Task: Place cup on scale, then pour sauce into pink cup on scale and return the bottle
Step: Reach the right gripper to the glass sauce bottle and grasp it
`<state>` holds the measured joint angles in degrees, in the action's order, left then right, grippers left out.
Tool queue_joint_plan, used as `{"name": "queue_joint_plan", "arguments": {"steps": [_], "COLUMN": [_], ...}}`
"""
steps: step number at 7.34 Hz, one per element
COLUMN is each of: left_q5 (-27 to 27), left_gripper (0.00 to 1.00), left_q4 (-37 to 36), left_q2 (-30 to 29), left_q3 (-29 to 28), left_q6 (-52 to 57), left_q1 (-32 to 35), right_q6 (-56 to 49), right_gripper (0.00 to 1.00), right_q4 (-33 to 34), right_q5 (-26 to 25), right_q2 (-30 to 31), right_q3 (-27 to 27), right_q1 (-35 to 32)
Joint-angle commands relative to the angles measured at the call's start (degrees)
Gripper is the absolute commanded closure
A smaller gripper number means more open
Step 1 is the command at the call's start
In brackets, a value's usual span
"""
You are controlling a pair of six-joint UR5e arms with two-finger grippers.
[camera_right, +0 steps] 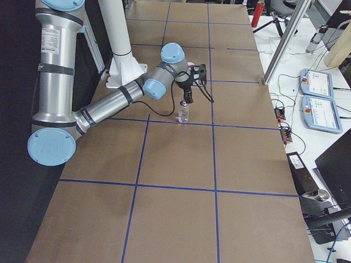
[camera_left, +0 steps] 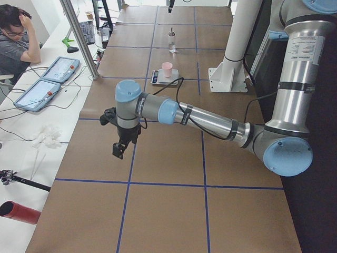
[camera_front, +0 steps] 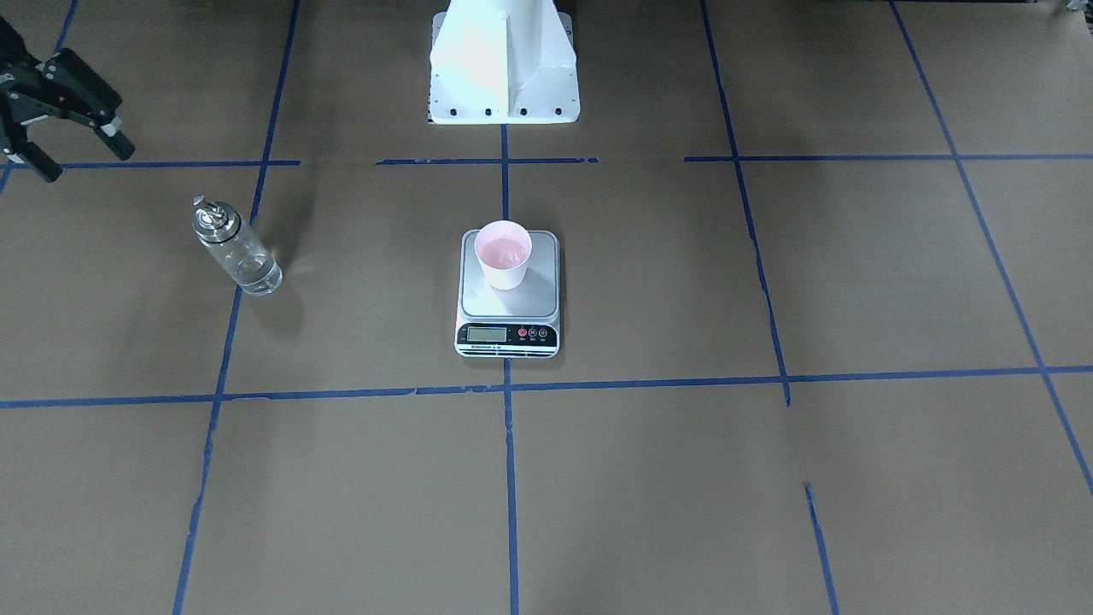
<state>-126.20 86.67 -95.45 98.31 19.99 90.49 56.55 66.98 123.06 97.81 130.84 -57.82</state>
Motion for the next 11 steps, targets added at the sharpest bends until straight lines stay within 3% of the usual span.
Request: {"name": "queue_joint_plan", "arguments": {"steps": [1,3,4,5,6,7,8,11], "left_q5": [-0.81,-9.28,-10.72,-10.74,-10.74,-10.74,-10.74,-10.74], "left_gripper": [0.00,0.00,0.00,0.00,0.00,0.00,0.00,0.00], "left_q4": [-1.76,-1.51,-1.42,-1.33,-1.24,-1.24,-1.24,-1.24], "left_q2": [2.53,5.25,5.62,5.71,5.71,5.71,5.71,7.99], "left_q3": [-2.08,-1.73,-0.94,-0.75,-0.23,-0.23,-0.14,2.58], "left_q6": [4.88,-0.96,-4.31,-4.43,-4.43,-4.43,-4.35,-4.43], "left_q1": [3.47,3.38,3.29,3.29,3.38,3.38,3.29,3.29], "right_q6": [5.56,12.14,15.66,19.09,20.87,20.28,19.05,15.81], "right_gripper": [0.00,0.00,0.00,0.00,0.00,0.00,0.00,0.00], "right_q4": [0.17,-2.97,-6.65,-7.64,-12.44,-19.10,-20.47,-20.84], "right_q5": [-13.91,-35.60,-45.36,-56.85,-64.19,-68.88,-70.84,-72.96], "right_q2": [5.52,10.18,13.77,14.51,13.99,12.59,10.49,6.78], "right_q3": [7.46,8.29,8.03,5.41,-0.18,-6.59,-10.57,-14.74], "right_q1": [12.48,29.52,37.70,45.61,50.56,52.44,52.46,52.28]}}
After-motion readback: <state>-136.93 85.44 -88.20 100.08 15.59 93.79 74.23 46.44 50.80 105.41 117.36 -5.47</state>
